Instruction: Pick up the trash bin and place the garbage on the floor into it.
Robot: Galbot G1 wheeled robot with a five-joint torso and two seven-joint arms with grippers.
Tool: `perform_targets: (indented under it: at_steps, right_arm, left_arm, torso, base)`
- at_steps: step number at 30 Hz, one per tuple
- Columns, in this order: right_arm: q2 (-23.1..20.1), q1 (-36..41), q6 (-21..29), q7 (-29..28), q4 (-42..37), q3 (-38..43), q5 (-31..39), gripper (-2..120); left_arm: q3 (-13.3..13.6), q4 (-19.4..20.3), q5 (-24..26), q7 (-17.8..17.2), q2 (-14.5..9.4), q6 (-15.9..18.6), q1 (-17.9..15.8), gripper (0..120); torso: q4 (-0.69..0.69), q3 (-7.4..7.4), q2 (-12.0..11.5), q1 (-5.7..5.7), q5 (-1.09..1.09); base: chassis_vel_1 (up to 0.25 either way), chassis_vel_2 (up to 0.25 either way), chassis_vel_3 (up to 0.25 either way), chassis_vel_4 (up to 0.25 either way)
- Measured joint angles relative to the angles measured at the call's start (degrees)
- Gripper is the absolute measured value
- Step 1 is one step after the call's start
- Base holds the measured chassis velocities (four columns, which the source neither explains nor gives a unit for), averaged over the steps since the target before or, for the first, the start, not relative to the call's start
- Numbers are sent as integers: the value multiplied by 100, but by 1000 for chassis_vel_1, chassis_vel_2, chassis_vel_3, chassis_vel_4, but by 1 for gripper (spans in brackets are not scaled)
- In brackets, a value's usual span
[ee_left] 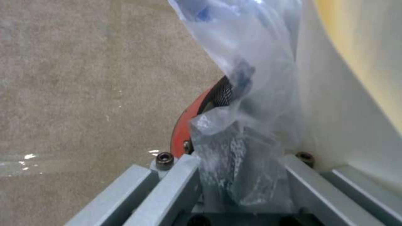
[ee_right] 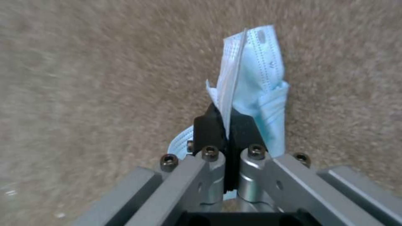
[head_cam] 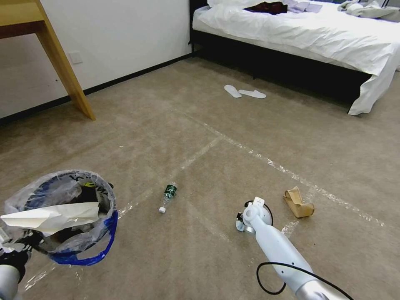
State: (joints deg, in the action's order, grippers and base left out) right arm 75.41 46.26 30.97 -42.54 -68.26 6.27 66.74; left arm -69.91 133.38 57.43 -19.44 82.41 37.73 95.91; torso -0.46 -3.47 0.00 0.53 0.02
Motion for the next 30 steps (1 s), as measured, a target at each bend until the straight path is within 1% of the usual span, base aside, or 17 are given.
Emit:
perform_targets:
  at_steps: [2,3,4,6,7,8,9,10,12,14,16,19,22,25,27,28,30]
  right_arm:
    - [-77,62,-25,19,-209,-9,23,0]
    - [-255,124,-87,62,-638,-31,97,0]
    - [-255,124,-87,62,-638,-31,97,0]
    - [-630,134,-166,168,-1409,-78,364,0]
    - [-630,134,-166,168,-1409,-78,364,0]
    - [-730,117,-192,188,-1597,-97,444,0]
    - [-996,16,-277,279,-2096,-165,620,0]
    - [-996,16,-277,279,-2096,-165,620,0]
    - [-1623,-398,-661,722,-3202,-465,893,0]
    - [-1755,-548,-768,859,-3480,-565,987,0]
    - [-2087,-1136,-1003,1220,-4338,-1014,1397,0]
    - [-2203,-1458,-1199,1442,-4722,-1355,1558,0]
    - [-2329,-2218,-1856,2246,-5259,-2205,1758,0]
    - [-2322,-2428,-1996,2412,-5321,-2404,1788,0]
    - [-2174,-3269,-2539,2947,-5349,-3211,1855,0]
    - [-2174,-3269,-2539,2947,-5349,-3211,1855,0]
    - [-2011,-3852,-3063,3453,-5145,-4022,1725,0]
  left_arm:
    - [0,-3,15,-6,0,5,-1,0]
    - [1,-8,47,-28,-2,18,-6,0]
    - [1,-8,47,-28,-2,18,-6,0]
    - [23,-35,79,-51,-2,33,-15,0]
    - [23,-35,79,-51,-2,33,-15,0]
    - [28,-43,79,-55,0,36,-17,0]
    - [46,-57,86,-60,2,48,-22,0]
    - [46,-57,86,-60,2,48,-22,0]
    - [77,-89,105,-71,3,74,-24,0]
    - [90,-93,106,-73,2,79,-23,0]
    - [123,-111,113,-82,-10,97,-11,0]
    - [137,-114,113,-86,-21,104,1,0]
    - [152,-115,119,-93,-57,118,27,0]
    - [156,-114,120,-95,-68,122,28,0]
    - [168,-113,121,-105,-89,132,20,0]
    - [168,-113,121,-105,-89,132,20,0]
    - [201,-106,119,-107,-90,140,14,0]
  torso:
    - [0,0,0,0,1]
    - [-1,0,0,0,0]
    - [-1,0,0,0,0]
    - [0,0,0,0,0]
    - [0,0,0,0,0]
    - [-1,0,0,0,0]
    - [0,0,0,1,1]
    - [0,0,0,1,1]
    - [-2,0,0,1,-2]
    - [-1,0,0,0,-2]
    - [0,0,0,1,-1]
    - [-1,1,0,0,-4]
    - [-1,0,0,0,-3]
    - [-1,0,0,0,-3]
    - [-1,0,0,0,-4]
    - [-1,0,0,0,-4]
    - [0,0,0,0,-3]
  base:
    - [0,0,0,0]
    - [0,0,0,0]
    - [0,0,0,0]
    - [0,0,0,0]
    - [0,0,0,0]
    - [0,0,0,0]
    - [0,0,0,0]
    - [0,0,0,0]
    - [0,0,0,0]
    - [0,0,0,0]
    - [0,0,0,0]
    - [0,0,0,0]
    - [0,0,0,0]
    - [0,0,0,0]
    - [0,0,0,0]
    - [0,0,0,0]
    - [0,0,0,0]
